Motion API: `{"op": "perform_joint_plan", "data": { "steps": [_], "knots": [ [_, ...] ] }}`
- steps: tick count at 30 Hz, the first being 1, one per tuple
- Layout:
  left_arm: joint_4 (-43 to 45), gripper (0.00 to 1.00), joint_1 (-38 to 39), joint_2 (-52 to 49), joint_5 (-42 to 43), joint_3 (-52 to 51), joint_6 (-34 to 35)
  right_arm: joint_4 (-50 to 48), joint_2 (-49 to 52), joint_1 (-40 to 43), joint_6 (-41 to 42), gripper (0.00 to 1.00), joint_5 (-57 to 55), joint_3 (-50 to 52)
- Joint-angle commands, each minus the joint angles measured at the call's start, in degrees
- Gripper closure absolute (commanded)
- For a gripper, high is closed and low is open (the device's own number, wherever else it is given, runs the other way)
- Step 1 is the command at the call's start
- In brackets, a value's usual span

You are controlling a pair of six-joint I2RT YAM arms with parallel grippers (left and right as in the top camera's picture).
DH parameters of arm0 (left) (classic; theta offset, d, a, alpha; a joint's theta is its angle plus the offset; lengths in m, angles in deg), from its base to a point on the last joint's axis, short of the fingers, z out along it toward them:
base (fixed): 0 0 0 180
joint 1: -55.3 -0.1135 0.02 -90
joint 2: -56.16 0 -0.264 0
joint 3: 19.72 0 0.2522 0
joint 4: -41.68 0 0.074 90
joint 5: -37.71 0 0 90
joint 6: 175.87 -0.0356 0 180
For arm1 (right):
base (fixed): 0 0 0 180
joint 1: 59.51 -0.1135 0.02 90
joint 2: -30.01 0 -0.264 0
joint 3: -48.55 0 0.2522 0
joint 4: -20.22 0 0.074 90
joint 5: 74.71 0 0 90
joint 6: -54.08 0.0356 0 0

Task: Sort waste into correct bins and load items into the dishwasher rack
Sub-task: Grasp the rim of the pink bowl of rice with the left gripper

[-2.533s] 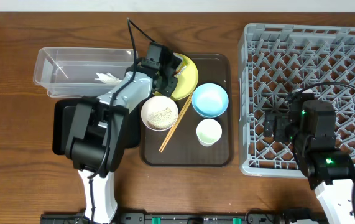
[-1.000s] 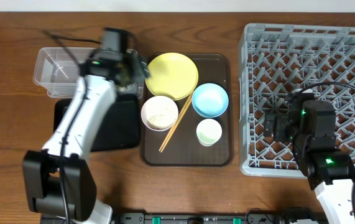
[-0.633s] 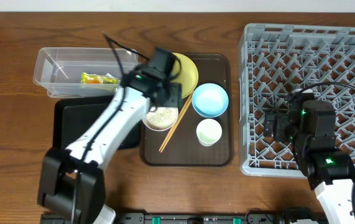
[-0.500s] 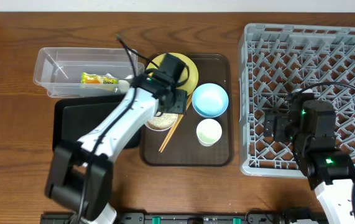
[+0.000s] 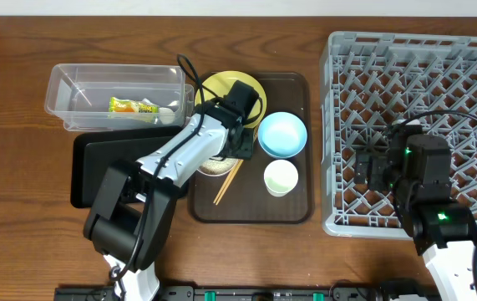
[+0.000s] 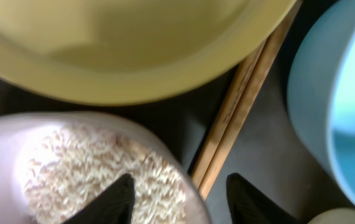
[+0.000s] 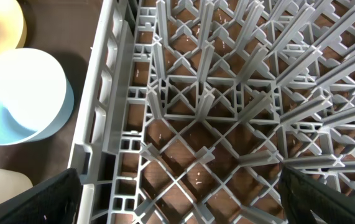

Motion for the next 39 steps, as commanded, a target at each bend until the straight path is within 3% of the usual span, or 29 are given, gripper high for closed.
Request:
{"op": "perform_joint_plan", "data": {
  "steps": [1, 7, 12, 16, 19, 28, 39],
  "knots": [
    [0.5, 0.55, 0.6, -0.2, -0.5, -0.3, 0.0, 0.2, 0.0, -0.7, 0.7, 0.01, 0.0, -1.2],
    [0.5, 0.62, 1.9, -0.9, -0.5, -0.3, 0.0, 0.2, 0.0, -0.7, 0.7, 0.01, 0.1, -1.2],
    [0.3, 0.77, 2.3, -1.5, -0.5, -0.3, 0.0, 0.4, 0.0, -0.7, 0.7, 0.01, 0.0, -1.2],
    [0.1, 0.81, 2.3, -1.5, -0.5, -0.3, 0.0, 0.4, 0.0, -0.7, 0.7, 0.01, 0.1, -1.2],
    [-0.4, 0.93, 2.3, -1.5, -0.5, -0.3, 0.0, 0.4, 0.0, -0.7, 0.7, 0.01, 0.0, -1.2],
    [-2.6, 0.94, 2.2, 2.4, -0.5, 0.0, 0.0, 0.4, 0.0, -0.7, 0.7, 0.01, 0.0, -1.2],
    [-11.8, 0.94, -1.8, 17.8, 0.2, 0.2, -0.2, 0.4, 0.0, -0.7, 0.7, 0.01, 0.0, -1.2]
  ]
}}
